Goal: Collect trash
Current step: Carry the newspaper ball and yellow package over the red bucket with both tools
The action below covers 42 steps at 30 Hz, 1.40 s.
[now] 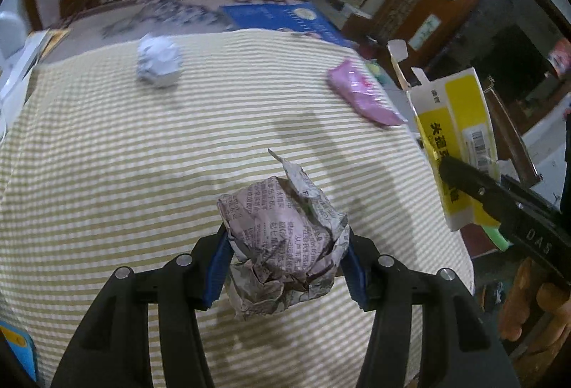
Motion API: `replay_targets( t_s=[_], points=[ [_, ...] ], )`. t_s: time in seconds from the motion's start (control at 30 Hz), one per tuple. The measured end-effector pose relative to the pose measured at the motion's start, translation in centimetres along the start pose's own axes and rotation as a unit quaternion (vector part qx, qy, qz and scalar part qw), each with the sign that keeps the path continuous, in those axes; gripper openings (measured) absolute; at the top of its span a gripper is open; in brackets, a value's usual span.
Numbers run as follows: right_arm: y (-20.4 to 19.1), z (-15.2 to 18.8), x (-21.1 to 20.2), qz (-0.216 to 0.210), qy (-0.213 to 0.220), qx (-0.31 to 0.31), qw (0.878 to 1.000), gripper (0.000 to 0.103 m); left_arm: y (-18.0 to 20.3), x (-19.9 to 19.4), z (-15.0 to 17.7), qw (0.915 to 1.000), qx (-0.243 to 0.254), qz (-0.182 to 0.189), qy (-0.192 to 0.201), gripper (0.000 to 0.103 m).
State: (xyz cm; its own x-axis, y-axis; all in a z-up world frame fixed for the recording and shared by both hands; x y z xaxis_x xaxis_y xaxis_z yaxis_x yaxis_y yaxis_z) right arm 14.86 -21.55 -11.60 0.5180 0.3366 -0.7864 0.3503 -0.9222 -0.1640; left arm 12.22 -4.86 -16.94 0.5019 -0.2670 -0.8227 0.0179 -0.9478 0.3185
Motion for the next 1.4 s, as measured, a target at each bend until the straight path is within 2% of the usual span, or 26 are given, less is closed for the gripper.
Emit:
replay_targets(
  t_s=[0.17, 0.53, 1.4],
  points=[
    [2.7, 1.1, -2.6, 0.021, 0.020, 0.037, 0.999, 0.033, 2.3, -0.9, -0.5, 0.9995, 0.029, 0.002, 0.016, 0.052],
    [7.9, 3.9, -6.3, 0.058, 0.040, 0.094, 0.993, 0.033, 7.2, -1.1, 0.0, 0.9973, 0.067, 0.022, 0.018, 0.052],
    [17.2, 5.7, -10.4, 0.081, 0.059, 0.127, 0.987, 0.033, 17.4, 1.5, -0.1, 0.9941, 0.099, 0.041, 0.017, 0.052]
  ],
)
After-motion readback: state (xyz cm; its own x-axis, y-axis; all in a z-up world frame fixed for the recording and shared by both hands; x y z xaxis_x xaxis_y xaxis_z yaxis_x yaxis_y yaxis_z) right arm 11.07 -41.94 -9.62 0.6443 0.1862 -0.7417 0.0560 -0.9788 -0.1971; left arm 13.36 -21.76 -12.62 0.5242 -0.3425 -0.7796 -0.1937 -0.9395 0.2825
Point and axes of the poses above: each gripper's, at about its wrist camera, not at the fingertips, and x roughly the way its jaws point, y to its right, z to its underside, the point moved 7 cm from there along x, roughly the way its jaws point, and after that the axes turned 1 degree about -z, right-handed, at the moved point
